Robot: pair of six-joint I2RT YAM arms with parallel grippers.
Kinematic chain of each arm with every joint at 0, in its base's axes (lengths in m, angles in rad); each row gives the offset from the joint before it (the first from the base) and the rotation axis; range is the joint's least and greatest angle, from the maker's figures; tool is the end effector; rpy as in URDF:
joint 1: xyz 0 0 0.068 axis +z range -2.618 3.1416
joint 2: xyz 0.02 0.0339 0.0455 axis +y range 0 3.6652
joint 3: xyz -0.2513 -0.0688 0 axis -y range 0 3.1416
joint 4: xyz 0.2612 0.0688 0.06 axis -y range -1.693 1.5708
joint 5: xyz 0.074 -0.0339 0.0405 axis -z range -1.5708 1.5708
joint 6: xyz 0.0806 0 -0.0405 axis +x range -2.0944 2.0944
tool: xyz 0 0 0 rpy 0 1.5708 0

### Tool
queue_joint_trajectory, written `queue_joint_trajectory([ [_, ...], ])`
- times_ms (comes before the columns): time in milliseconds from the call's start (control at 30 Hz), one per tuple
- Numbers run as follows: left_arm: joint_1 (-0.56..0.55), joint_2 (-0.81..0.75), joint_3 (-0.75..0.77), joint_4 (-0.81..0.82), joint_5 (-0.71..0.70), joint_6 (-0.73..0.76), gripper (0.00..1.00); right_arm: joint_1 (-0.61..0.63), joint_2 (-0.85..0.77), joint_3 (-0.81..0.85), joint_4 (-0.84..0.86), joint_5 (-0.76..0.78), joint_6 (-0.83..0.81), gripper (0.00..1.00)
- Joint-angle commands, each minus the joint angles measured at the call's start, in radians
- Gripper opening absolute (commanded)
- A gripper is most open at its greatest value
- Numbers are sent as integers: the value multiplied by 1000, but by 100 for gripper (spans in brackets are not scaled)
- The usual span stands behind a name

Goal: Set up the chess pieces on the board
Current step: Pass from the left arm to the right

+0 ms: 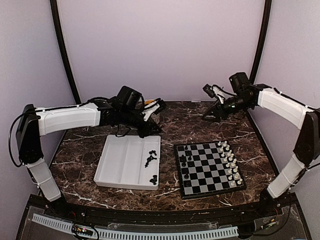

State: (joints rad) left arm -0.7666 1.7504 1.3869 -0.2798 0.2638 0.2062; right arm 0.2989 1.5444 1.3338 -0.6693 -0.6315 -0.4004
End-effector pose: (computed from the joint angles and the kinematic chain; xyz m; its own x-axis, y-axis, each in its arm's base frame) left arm 0.3109 -0.3286 0.2329 -0.2550 0.5200 -0.8152 0.8911 0.4538 0.0107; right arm 0.3395 0.1544 0.2616 -0.4455 -0.4665 -0.7642 -0.8370 0.5199 0.1706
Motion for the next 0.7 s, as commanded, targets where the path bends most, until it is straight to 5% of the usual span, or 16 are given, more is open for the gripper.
queue_joint_trajectory([
  [0, -10, -54, -46, 101, 124, -30, 3, 93, 102, 150, -112, -144, 69, 58],
  [667, -131, -157, -135, 175, 24, 11, 3, 289, 308, 291, -167, -358, 206, 63],
])
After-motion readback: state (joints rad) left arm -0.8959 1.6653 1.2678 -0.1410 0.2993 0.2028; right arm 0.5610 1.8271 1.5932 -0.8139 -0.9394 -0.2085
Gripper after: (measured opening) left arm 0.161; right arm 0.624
